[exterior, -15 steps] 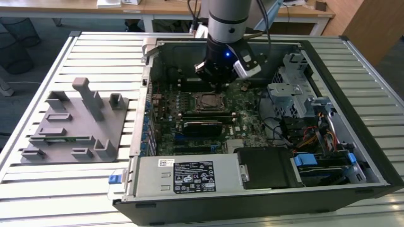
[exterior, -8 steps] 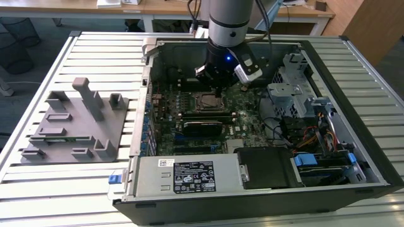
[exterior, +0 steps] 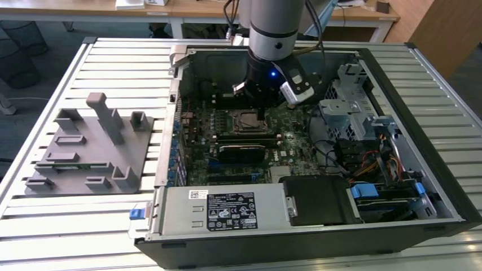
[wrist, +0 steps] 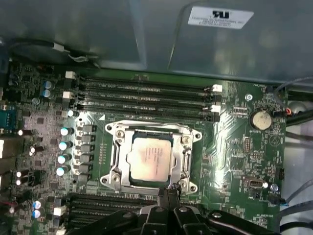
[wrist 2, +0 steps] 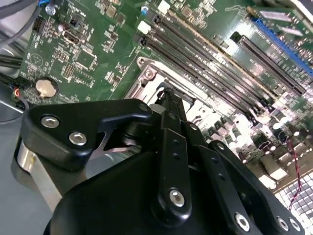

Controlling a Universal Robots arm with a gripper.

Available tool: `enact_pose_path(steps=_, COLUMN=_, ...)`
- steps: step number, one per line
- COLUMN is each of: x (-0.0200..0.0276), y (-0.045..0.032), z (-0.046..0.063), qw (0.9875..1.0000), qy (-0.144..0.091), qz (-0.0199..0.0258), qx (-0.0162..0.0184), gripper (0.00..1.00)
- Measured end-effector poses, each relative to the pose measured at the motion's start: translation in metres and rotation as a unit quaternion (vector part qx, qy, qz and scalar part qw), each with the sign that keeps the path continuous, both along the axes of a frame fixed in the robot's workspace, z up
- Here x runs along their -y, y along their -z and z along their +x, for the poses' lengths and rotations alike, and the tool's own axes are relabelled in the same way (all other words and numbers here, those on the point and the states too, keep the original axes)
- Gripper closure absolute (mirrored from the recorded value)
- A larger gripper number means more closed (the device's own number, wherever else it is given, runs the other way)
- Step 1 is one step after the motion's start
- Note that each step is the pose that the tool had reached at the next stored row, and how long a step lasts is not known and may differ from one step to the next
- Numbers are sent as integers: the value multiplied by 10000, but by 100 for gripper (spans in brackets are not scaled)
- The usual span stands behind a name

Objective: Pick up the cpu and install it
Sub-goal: 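Install the second cpu locking lever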

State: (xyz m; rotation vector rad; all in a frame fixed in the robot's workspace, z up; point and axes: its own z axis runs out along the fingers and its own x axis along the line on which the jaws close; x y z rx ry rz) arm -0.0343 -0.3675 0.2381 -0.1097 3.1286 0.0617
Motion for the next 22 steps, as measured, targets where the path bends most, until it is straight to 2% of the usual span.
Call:
enact_pose_path(steps=2, x=39, y=2, z=0, qw=10000, qy=0, qz=0, qx=0, gripper=89)
enact_pose_path(steps=5, x=133, y=4, z=-1, qw=10000, qy=0, qz=-1, qx=0, gripper=89)
enact_pose_path(steps=7, x=143, y=5, z=-1, qw=10000, qy=0, qz=8, qx=-19, gripper=89)
enact_pose_path(steps=8, x=143, y=5, z=-1, qw=10000, qy=0, qz=18, qx=-52, gripper=89)
enact_pose_path(steps=10, x=144, y=6, z=-1, qw=9998, qy=1, qz=19, qx=-216, gripper=89)
enact_pose_path(steps=11, x=146, y=7, z=-2, qw=9996, qy=0, qz=25, qx=-264, gripper=89)
enact_pose_path(steps=12, x=150, y=11, z=-8, qw=9996, qy=0, qz=35, qx=-279, gripper=89)
enact_pose_path(steps=14, x=166, y=27, z=-40, qw=9996, qy=-4, qz=65, qx=-278, gripper=89)
enact_pose_path(steps=17, x=174, y=49, z=-59, qw=9995, qy=-7, qz=148, qx=-278, gripper=89)
enact_pose_path(steps=22, x=207, y=63, z=-148, qw=9995, qy=-11, qz=161, qx=-278, gripper=89)
